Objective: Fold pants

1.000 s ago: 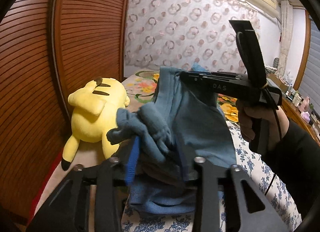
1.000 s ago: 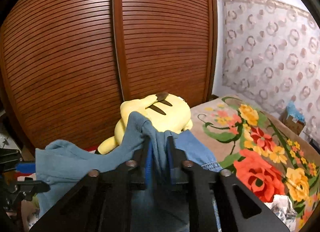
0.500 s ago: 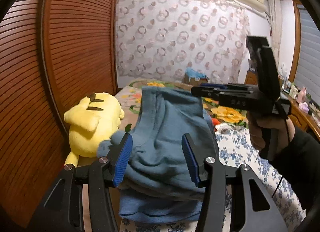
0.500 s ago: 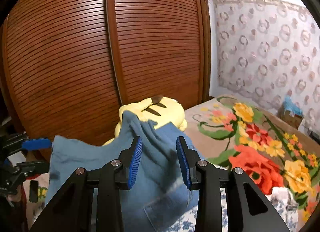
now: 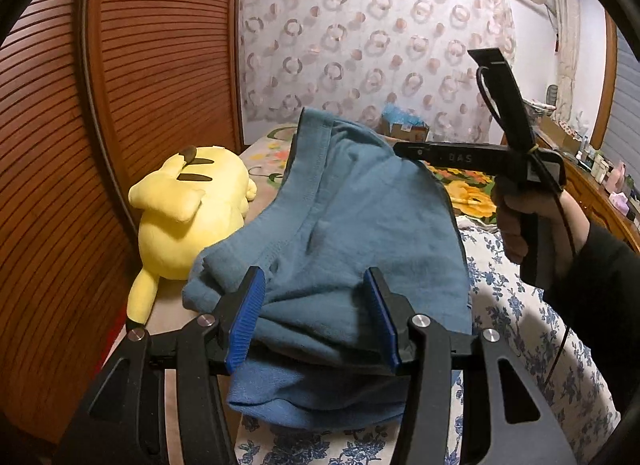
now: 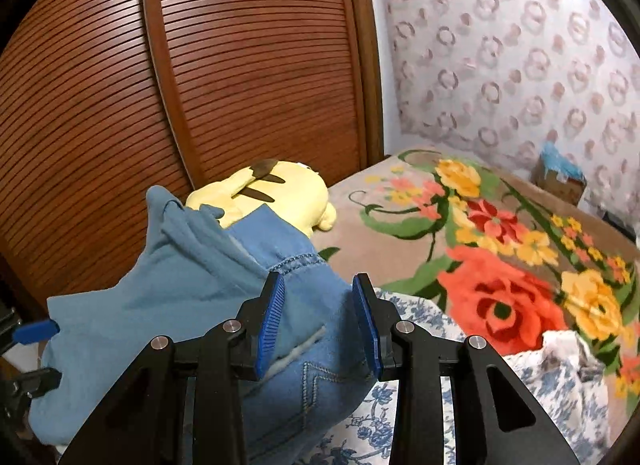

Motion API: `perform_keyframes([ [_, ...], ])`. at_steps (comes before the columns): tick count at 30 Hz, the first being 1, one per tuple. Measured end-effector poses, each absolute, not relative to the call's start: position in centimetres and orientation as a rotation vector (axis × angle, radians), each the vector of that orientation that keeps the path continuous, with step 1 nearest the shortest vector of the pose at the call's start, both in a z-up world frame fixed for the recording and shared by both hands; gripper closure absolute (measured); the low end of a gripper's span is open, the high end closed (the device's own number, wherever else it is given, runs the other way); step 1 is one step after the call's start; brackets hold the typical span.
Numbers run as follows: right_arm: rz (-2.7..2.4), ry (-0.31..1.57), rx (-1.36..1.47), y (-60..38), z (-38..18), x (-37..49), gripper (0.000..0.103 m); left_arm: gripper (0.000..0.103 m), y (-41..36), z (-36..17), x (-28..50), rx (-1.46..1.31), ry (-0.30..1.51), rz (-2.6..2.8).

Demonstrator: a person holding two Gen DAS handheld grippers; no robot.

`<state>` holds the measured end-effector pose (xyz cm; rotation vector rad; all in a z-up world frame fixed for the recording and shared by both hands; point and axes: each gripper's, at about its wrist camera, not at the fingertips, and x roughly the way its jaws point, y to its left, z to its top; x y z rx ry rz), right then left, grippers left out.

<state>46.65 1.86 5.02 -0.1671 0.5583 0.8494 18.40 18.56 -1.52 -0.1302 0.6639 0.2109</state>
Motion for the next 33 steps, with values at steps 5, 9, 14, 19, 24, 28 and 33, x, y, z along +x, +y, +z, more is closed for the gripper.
perform_keyframes([
  [5, 0.842, 0.54, -0.166, 1.6, 5.9, 45.3, 0.066, 0.051, 18.5, -1.4, 18.3, -0.135, 0.667, 0.21],
  [9, 0.861, 0.527, -0.165, 0.9, 6.4, 43.4, 0.066, 0.051, 18.5, -1.0, 17.8, -0.135, 0.662, 0.212],
  [14, 0.908, 0.505, -0.167, 0.5, 6.9, 39.5, 0.066, 0.05, 18.4, -0.6, 16.6, -0.132, 0.663, 0.222],
  [19, 0.941, 0.497, -0.165, -0.3, 6.8, 36.8, 0.066, 0.025, 18.4, -0.1, 15.5, -0.125, 0.652, 0.232],
  [24, 0.944, 0.494, -0.159, -2.0, 6.6, 35.2, 0.066, 0.015, 18.4, 0.8, 14.2, -0.133, 0.631, 0.219],
  [28, 0.929, 0.493, -0.151, -3.3, 6.4, 34.0, 0.066, 0.0, 18.1, 1.5, 13.3, -0.12, 0.597, 0.242],
  [33, 0.911, 0.492, -0.14, -4.5, 6.5, 32.3, 0.064, 0.0, 17.4, 2.0, 12.2, -0.111, 0.575, 0.236],
])
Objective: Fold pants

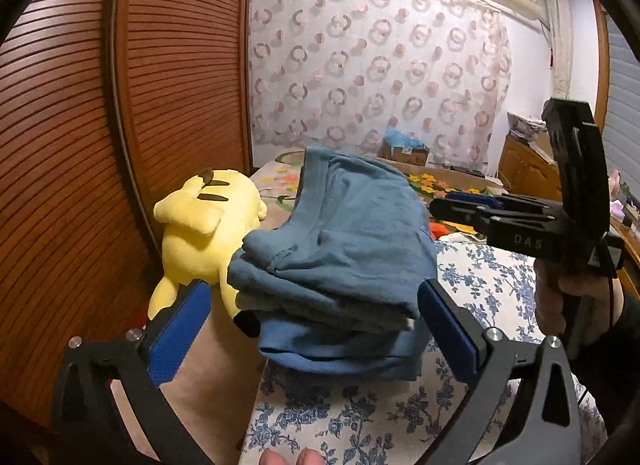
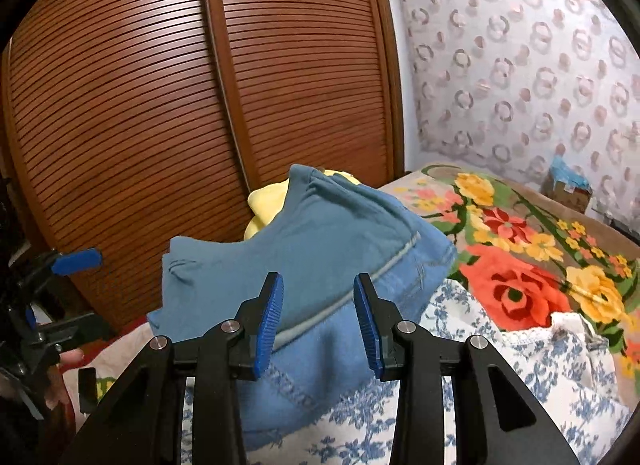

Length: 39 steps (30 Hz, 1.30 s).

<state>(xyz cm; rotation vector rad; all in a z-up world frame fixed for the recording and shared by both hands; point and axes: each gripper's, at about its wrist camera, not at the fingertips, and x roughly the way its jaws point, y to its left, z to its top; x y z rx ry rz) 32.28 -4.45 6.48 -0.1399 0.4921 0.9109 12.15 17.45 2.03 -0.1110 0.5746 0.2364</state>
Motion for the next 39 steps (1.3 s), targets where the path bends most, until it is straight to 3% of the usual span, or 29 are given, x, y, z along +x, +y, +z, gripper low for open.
perform_keyframes([
  [20, 0.767, 0.484, -0.11, -9.0, 7.0, 23.6, 0.048, 0.0, 13.3, 2.1, 10.0, -0.055, 0.584, 0.194],
  [39, 0.536, 0.477, -0.06, -15.8, 7.5, 11.8, 0.025, 0.0, 6.2, 1.7, 8.1, -0.035, 0.58, 0.052],
])
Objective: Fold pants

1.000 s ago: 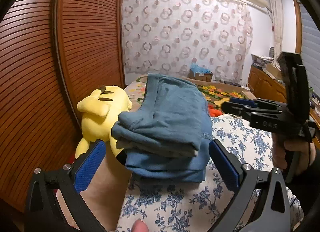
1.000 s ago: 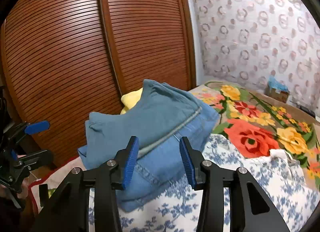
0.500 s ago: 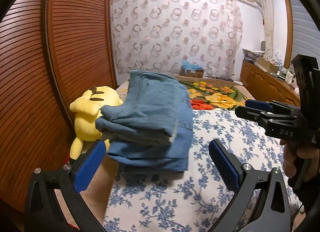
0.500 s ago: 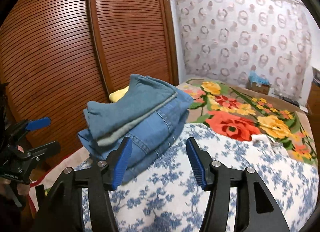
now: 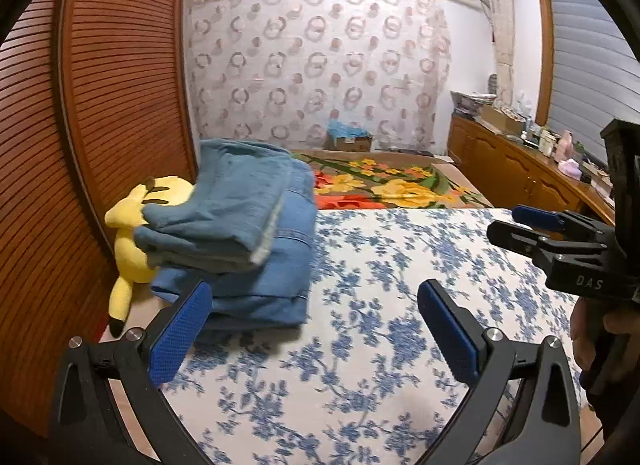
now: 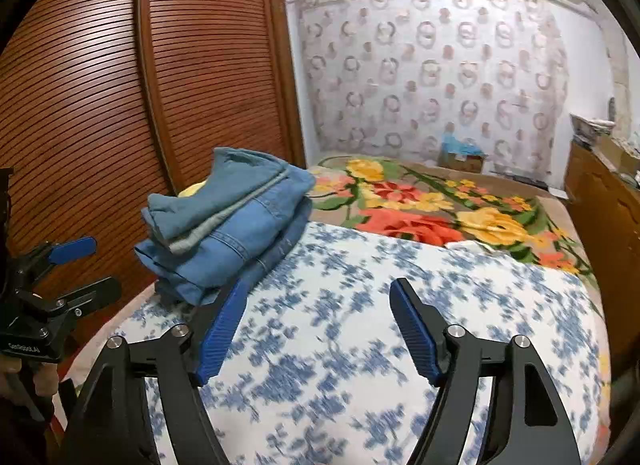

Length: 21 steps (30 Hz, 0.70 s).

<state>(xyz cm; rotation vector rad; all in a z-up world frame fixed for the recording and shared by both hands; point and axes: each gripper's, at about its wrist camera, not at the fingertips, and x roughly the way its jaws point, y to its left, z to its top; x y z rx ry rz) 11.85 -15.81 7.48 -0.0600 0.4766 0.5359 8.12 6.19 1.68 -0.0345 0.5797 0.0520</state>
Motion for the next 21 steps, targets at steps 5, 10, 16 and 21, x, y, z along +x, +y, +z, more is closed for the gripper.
perform_keyframes([
  [5, 0.467, 0.466, -0.049, -16.7, 7.6, 8.8, 0.024, 0.0, 4.1, 1.4, 7.4, -0.026, 0.585, 0.012],
  [10, 0.416, 0.465, -0.03, -17.7, 7.7, 6.1, 0.023, 0.0, 2.0, 1.3, 6.8, -0.019, 0.592, -0.023],
  [16, 0.364, 0.467, -0.012, -18.9, 7.8, 3.8, 0.023, 0.0, -0.1, 1.3, 6.1, -0.021, 0.593, -0.055],
  [21, 0.34, 0.45, 0.013, -19.7, 8.7, 1.9, 0.022, 0.0, -1.6, 2.5, 5.5, -0.003, 0.572, -0.074],
])
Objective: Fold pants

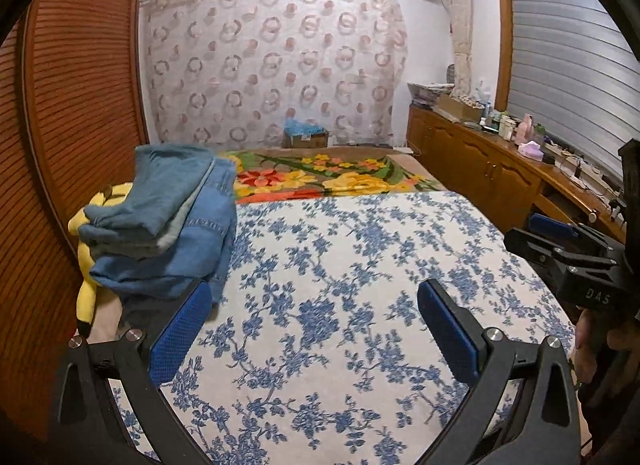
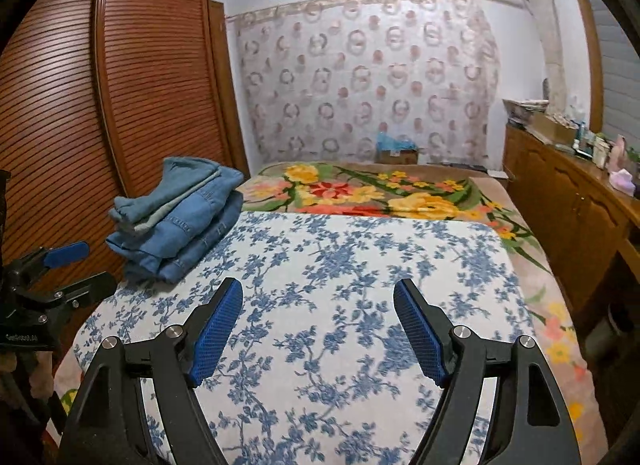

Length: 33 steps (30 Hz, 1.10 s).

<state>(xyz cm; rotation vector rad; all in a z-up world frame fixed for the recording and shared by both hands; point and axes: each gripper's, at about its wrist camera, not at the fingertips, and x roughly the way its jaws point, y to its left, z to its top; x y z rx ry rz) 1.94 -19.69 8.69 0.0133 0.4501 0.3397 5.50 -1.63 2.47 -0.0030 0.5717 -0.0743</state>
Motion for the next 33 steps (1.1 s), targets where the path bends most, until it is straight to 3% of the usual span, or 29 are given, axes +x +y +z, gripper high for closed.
perform_keyframes([
  [6, 0.299, 0.414, 0.01, -19.9, 9.8, 0.1, 0.017, 0.0, -2.5, 4.6, 4.4, 0.001, 0.528, -0.082],
  [33, 0.239, 0.272, 0.032, -20.9, 10.6, -4.5, 0.017, 0.0, -2.1, 9.0, 1.0, 0.019, 0.413, -0.05],
])
